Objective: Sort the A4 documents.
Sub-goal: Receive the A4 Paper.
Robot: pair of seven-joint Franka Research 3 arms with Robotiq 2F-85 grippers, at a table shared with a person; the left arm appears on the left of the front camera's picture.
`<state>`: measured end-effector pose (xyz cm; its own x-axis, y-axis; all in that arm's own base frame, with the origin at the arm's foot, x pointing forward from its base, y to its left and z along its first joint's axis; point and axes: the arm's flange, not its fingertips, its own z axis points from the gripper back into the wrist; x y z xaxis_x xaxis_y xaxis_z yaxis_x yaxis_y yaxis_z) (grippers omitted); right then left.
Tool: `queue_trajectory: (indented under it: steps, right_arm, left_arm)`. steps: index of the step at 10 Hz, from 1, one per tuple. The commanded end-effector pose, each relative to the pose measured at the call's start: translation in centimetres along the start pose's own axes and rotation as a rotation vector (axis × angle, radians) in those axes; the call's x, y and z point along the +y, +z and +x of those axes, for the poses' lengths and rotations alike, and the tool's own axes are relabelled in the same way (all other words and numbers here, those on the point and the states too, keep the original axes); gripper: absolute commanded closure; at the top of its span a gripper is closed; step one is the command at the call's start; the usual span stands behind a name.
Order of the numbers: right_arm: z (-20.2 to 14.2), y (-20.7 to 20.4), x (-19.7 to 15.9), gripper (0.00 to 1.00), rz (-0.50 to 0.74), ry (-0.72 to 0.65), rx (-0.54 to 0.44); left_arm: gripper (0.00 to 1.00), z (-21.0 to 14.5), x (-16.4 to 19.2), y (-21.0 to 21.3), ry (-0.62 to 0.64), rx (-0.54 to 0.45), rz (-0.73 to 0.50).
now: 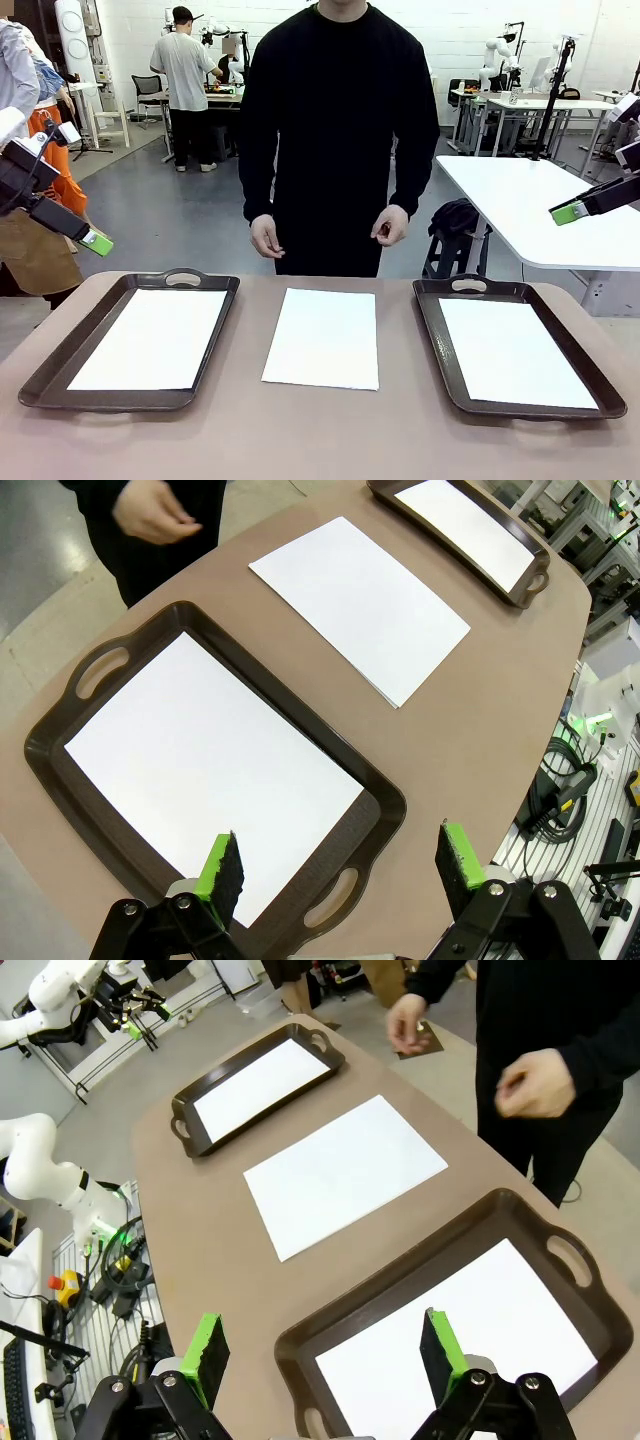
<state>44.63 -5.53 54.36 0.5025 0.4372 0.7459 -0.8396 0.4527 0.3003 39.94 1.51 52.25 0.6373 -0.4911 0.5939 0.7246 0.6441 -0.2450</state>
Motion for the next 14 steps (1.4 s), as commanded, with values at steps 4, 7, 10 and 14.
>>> queue_trajectory:
  steps: [4,7,10,14]
  right_arm:
    - [0.12,-0.11,-0.05,0.00,-0.003,0.003,-0.003]
    - [0.12,-0.11,-0.05,0.00,-0.003,0.003,-0.003]
    - [0.12,-0.11,-0.05,0.00,-0.003,0.003,-0.003]
    - [0.12,-0.11,-0.05,0.00,-0.003,0.003,-0.003]
  left_arm:
    - [0.00,-0.09,0.06,0.08,-0.007,-0.002,-0.003]
    - [0.00,-0.09,0.06,0.08,-0.007,-0.002,-0.003]
    - [0.00,-0.09,0.06,0.08,-0.007,-0.002,-0.003]
    - [0.00,-0.09,0.06,0.08,-0.007,-0.002,-0.003]
